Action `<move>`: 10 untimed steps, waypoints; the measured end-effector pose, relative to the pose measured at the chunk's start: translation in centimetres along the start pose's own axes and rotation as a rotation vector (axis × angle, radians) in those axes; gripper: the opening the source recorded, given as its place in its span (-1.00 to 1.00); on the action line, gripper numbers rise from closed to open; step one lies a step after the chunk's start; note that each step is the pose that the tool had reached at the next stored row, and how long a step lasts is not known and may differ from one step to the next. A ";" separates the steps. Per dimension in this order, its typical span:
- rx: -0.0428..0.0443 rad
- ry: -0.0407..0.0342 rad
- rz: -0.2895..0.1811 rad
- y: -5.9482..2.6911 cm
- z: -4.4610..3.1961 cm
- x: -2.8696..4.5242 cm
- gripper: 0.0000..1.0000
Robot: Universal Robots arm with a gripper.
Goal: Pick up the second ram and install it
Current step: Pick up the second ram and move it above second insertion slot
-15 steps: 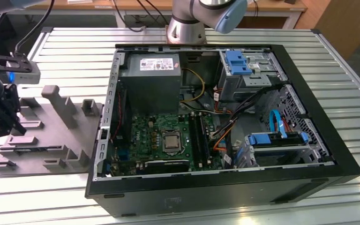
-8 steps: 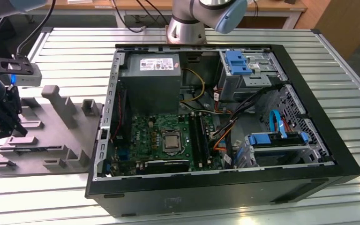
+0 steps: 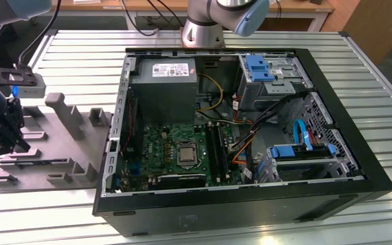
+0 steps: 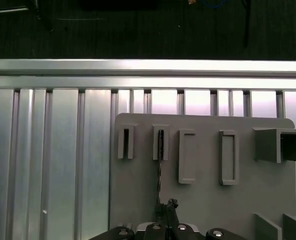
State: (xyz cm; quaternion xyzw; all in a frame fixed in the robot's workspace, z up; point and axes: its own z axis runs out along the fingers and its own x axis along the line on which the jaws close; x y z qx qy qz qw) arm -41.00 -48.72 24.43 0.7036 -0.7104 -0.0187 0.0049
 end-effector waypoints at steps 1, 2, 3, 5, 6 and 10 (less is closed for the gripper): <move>0.0000 0.0001 0.000 0.00 0.14 0.02 -0.79; -0.0002 0.0001 0.000 0.01 0.27 0.04 -0.79; -0.0001 0.0001 0.000 0.00 0.43 0.05 -0.79; -0.0001 0.0001 0.000 0.01 0.66 0.07 -0.79; -0.0002 0.0001 0.000 0.02 0.74 0.08 -0.79; -0.0002 0.0001 0.000 0.05 0.93 0.10 -0.79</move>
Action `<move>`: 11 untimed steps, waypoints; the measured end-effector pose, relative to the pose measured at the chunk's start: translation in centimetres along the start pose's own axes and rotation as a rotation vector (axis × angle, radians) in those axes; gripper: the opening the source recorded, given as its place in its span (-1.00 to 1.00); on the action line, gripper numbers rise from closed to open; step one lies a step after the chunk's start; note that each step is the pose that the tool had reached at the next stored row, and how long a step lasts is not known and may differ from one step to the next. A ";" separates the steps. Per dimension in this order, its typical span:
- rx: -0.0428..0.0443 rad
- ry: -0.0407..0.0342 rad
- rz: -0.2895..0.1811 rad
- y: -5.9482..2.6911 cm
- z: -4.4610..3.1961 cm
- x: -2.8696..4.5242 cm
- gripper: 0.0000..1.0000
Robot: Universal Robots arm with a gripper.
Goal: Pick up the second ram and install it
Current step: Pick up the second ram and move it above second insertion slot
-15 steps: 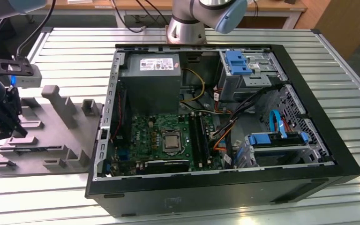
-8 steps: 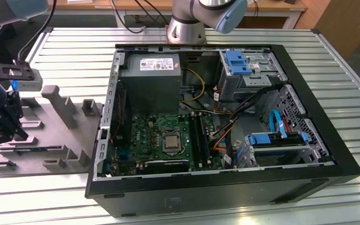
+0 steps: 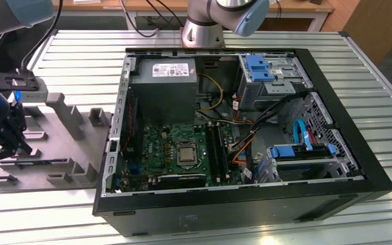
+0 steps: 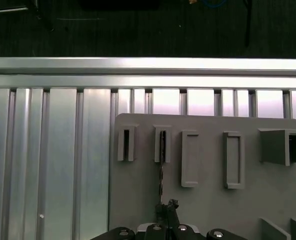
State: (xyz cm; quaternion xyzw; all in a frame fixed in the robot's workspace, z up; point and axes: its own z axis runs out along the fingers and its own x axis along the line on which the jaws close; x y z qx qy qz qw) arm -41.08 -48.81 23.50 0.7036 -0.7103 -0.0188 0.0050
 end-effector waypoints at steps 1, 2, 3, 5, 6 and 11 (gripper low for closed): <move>0.0000 0.0000 0.000 0.02 0.05 0.02 -0.79; 0.0000 0.0000 0.000 0.04 0.11 0.04 -0.79; 0.0001 -0.0001 0.000 0.06 0.18 0.06 -0.79; 0.0000 0.0000 0.000 0.11 0.37 0.08 -0.79; 0.0000 0.0000 0.000 0.14 0.49 0.09 -0.79; 0.0000 0.0000 0.000 0.20 0.98 0.11 -0.79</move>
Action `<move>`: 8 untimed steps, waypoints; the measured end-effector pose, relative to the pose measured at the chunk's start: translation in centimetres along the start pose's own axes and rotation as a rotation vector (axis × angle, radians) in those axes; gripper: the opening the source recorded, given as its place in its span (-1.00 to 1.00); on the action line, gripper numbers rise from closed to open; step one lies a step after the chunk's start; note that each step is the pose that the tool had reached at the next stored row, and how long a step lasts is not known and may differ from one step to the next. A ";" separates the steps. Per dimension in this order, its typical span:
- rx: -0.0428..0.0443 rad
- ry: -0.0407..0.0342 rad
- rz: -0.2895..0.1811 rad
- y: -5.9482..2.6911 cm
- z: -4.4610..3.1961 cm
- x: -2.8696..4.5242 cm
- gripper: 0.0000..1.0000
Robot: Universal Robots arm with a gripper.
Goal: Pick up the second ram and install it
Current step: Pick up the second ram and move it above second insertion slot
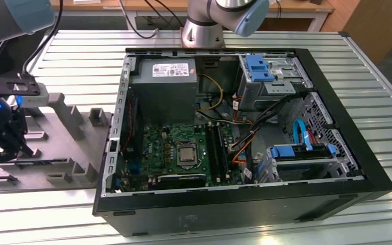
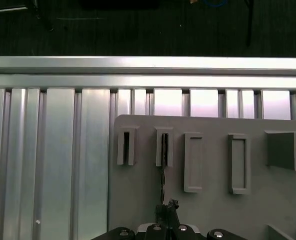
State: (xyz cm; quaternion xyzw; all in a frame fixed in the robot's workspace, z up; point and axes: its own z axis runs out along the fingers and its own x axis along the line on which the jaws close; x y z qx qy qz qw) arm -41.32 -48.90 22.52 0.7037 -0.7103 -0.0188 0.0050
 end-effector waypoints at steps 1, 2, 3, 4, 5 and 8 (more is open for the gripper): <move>0.0001 -0.0001 0.000 0.01 0.11 0.00 -0.79; 0.0001 -0.0001 0.000 0.03 0.23 0.01 -0.79; 0.0001 -0.0001 0.000 0.04 0.34 0.01 -0.79; 0.0001 -0.0001 0.000 0.06 0.44 0.02 -0.79; 0.0000 0.0000 0.000 0.06 0.48 0.02 -0.79; -0.0001 0.0001 0.000 0.06 0.48 0.02 -0.79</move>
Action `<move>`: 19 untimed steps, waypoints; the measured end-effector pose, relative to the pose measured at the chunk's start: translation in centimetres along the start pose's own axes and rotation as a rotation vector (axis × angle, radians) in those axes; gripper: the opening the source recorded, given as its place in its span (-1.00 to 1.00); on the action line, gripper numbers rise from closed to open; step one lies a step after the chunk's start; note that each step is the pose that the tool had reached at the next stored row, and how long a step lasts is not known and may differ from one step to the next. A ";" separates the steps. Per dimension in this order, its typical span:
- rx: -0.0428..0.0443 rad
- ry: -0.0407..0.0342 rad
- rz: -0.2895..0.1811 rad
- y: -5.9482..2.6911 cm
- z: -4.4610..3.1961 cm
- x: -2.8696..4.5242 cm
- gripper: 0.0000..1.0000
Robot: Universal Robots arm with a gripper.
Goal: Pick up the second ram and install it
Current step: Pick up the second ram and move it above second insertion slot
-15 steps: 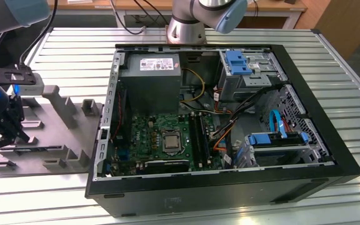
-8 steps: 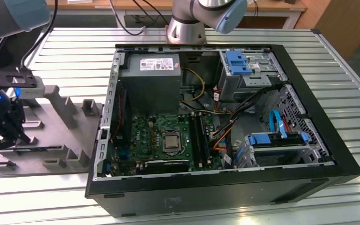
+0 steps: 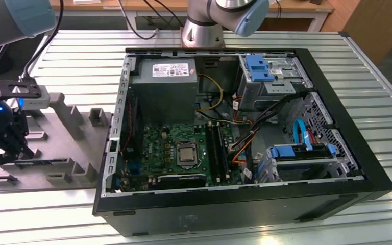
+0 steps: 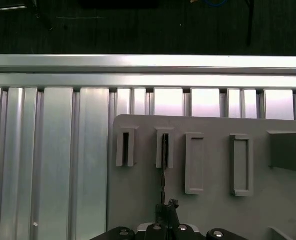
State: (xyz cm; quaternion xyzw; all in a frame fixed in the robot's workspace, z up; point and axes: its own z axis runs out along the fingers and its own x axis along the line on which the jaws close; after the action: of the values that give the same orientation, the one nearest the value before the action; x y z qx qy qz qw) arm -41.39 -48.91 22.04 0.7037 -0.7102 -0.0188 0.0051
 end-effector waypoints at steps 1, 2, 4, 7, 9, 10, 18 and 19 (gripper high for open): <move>0.0000 0.0000 0.000 0.00 0.00 0.00 -0.79; 0.0001 -0.0001 0.000 0.00 0.01 0.00 -0.77; 0.0001 0.0000 0.000 0.00 0.01 0.00 -0.66; 0.0002 -0.0001 0.000 0.01 0.03 0.00 -0.42; 0.0003 -0.0002 0.000 0.04 0.03 0.00 -0.30; 0.0002 -0.0002 0.000 0.04 0.03 0.00 -0.30; -0.0010 0.0017 -0.049 0.12 0.74 0.01 -0.17; -0.0010 0.0018 -0.052 0.19 0.91 0.02 -0.17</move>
State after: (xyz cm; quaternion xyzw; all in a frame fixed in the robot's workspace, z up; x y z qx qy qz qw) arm -41.61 -48.91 21.14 0.7219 -0.6917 -0.0186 0.0056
